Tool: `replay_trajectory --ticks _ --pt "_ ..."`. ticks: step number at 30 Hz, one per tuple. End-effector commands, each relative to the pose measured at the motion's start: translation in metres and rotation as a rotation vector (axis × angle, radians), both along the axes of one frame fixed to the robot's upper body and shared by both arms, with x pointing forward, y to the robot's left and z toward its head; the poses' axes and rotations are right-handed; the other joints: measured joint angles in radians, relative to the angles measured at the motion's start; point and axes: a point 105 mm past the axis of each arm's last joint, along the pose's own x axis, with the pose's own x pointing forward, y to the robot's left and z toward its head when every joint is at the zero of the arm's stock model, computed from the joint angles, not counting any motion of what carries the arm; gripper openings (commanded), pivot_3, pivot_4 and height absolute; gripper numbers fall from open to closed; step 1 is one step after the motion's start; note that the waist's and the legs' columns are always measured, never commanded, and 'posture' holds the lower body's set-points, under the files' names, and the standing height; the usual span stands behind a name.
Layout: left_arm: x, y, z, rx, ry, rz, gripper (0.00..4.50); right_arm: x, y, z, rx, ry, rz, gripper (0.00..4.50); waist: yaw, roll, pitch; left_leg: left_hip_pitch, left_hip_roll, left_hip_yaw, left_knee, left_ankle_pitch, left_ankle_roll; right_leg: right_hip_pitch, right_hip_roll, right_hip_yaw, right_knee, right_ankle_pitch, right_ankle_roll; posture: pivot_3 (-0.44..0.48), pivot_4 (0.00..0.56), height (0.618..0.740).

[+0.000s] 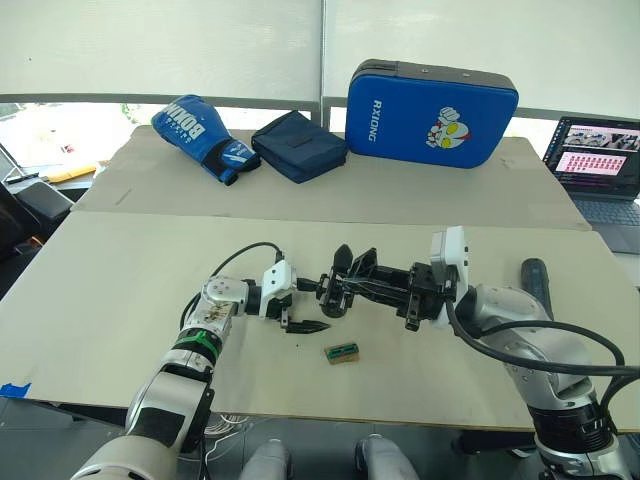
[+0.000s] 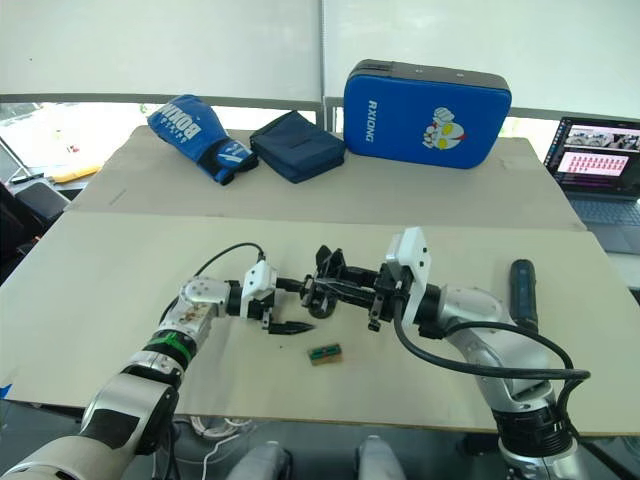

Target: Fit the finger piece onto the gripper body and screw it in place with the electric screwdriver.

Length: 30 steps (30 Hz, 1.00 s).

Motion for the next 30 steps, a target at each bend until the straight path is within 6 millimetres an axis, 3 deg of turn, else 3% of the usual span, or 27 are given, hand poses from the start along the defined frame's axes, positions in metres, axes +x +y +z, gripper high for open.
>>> replay_trajectory --ticks 1,11,13,17,25,30 --pt "0.003 -0.005 0.007 -0.010 -0.032 -0.014 4.50 -0.010 0.004 0.007 -0.002 -0.037 0.038 0.41 0.000 0.000 0.000 0.000 0.000 0.000 0.000 0.000 0.000 0.000 0.000 0.000 0.000 0.000 0.000 0.000 0.150 0.740" --pt "0.005 -0.010 0.013 -0.043 -0.009 -0.016 4.50 -0.012 0.003 0.003 -0.013 -0.021 0.031 0.41 -0.002 0.000 0.000 0.000 0.000 0.000 0.000 0.000 0.000 0.000 0.000 0.000 0.001 0.000 0.000 0.000 0.150 0.740" --pt "0.005 -0.011 0.013 -0.035 -0.012 -0.024 3.95 -0.012 0.003 0.002 -0.015 -0.017 0.028 0.41 -0.002 0.000 0.000 0.000 0.000 0.000 0.000 0.000 0.000 0.000 0.000 0.000 0.001 0.000 0.000 0.000 0.150 0.740" --pt "0.003 -0.013 0.010 -0.020 -0.014 -0.036 2.30 -0.013 0.003 0.000 -0.022 -0.010 0.028 0.41 -0.002 0.000 0.000 0.000 0.000 0.000 0.000 0.000 0.000 0.000 0.000 0.000 0.001 0.000 0.000 0.000 0.150 0.740" --pt "0.000 -0.012 0.005 0.002 -0.030 -0.040 2.28 -0.011 0.006 0.003 -0.017 -0.034 0.029 0.41 -0.002 0.000 0.000 0.000 0.000 0.000 0.000 0.000 0.000 0.000 0.000 0.000 0.001 0.000 0.000 0.000 0.150 0.740" --pt "-0.001 -0.014 0.003 0.004 -0.034 -0.026 2.28 0.002 0.019 -0.001 -0.053 -0.061 0.018 0.41 -0.003 0.000 0.000 0.001 0.000 0.000 0.001 0.000 0.000 0.000 0.000 0.000 0.002 0.000 0.000 0.000 0.150 0.740"
